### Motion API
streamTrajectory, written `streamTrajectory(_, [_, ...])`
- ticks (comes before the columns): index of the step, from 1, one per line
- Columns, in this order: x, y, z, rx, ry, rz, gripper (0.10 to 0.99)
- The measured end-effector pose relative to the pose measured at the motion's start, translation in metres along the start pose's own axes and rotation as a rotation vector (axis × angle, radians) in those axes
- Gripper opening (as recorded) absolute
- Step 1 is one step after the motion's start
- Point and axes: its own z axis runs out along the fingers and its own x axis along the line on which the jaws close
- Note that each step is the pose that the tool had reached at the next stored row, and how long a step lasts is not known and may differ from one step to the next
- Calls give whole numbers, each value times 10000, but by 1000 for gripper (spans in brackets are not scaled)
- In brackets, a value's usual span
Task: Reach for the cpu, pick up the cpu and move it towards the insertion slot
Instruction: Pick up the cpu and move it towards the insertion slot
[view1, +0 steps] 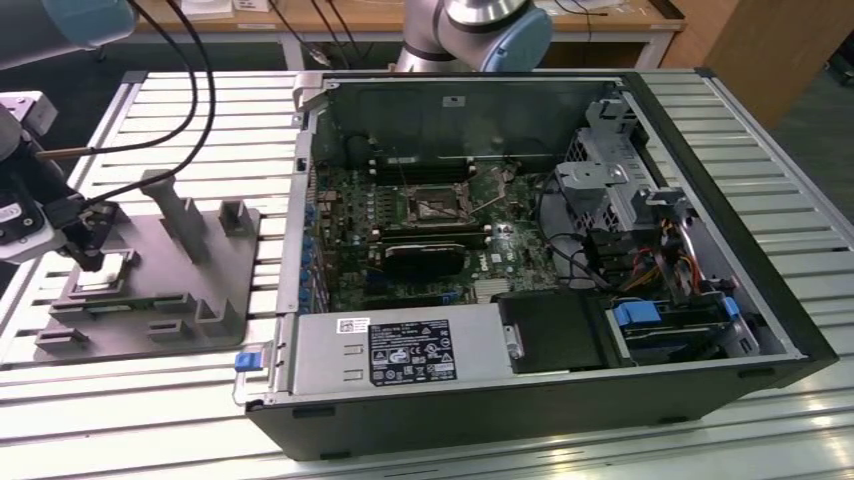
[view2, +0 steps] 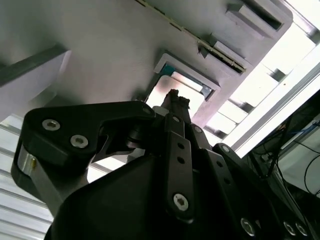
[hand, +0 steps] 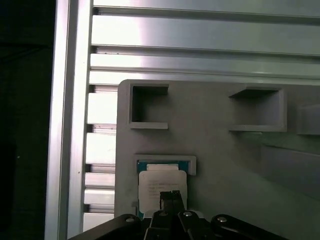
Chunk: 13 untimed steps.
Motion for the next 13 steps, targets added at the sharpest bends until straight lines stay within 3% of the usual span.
streamTrajectory(7, [36, -2, 71, 0, -27, -2, 106])
streamTrajectory(13, [36, -2, 74, 3, -27, -1, 106])
